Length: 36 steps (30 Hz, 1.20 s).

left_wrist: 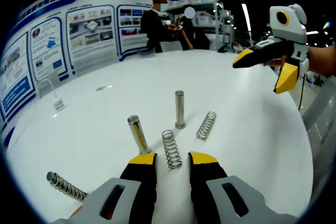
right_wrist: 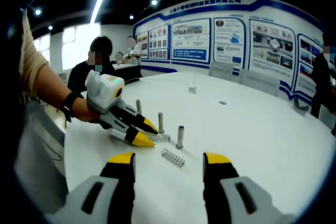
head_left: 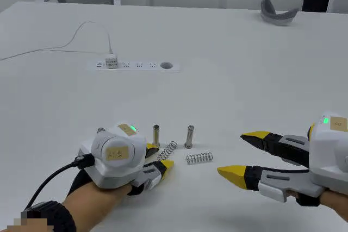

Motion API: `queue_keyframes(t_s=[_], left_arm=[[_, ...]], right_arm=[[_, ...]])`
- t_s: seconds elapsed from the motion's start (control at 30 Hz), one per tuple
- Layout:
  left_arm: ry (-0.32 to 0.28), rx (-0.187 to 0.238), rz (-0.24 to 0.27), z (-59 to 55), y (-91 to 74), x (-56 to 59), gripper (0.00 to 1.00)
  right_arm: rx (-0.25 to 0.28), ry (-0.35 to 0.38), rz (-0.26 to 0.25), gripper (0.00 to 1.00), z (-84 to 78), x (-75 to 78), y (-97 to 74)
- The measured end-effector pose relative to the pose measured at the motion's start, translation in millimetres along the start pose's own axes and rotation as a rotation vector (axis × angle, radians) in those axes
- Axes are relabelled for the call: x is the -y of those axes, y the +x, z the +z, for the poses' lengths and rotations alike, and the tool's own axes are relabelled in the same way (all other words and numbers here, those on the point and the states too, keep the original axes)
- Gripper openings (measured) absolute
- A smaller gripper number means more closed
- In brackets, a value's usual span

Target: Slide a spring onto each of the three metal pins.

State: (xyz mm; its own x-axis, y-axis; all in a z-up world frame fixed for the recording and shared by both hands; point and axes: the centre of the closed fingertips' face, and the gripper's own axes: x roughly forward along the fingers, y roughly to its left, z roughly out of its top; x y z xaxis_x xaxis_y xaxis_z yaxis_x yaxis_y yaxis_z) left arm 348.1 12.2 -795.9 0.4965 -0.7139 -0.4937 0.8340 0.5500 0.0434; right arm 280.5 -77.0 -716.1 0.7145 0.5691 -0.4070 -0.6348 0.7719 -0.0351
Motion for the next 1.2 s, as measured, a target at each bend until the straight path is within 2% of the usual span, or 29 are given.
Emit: queue_keyframes(t_s=[0.33, 0.6, 0.9, 1.2], left_arm=[[-0.003, -0.016, 0.004, -2.7, -0.4, -1.4, 0.12], [-0.015, -0.023, 0.003, -5.4, -6.7, -3.0, 0.11], [-0.013, -0.022, -0.033, -13.4, -29.6, 3.5, 0.11], [-0.023, 0.017, -0.029, -7.1, -56.6, 3.0, 0.1]], right_arm=[[0.003, 0.005, 0.001, 0.53, 0.5, -1.0, 0.3], [0.003, 0.004, 0.006, 0.53, 0.5, -2.9, 0.2], [0.001, -0.013, 0.036, 0.53, 5.2, -10.1, 5.7], [-0.006, -0.046, 0.092, 0.52, 10.0, -24.3, 13.6]])
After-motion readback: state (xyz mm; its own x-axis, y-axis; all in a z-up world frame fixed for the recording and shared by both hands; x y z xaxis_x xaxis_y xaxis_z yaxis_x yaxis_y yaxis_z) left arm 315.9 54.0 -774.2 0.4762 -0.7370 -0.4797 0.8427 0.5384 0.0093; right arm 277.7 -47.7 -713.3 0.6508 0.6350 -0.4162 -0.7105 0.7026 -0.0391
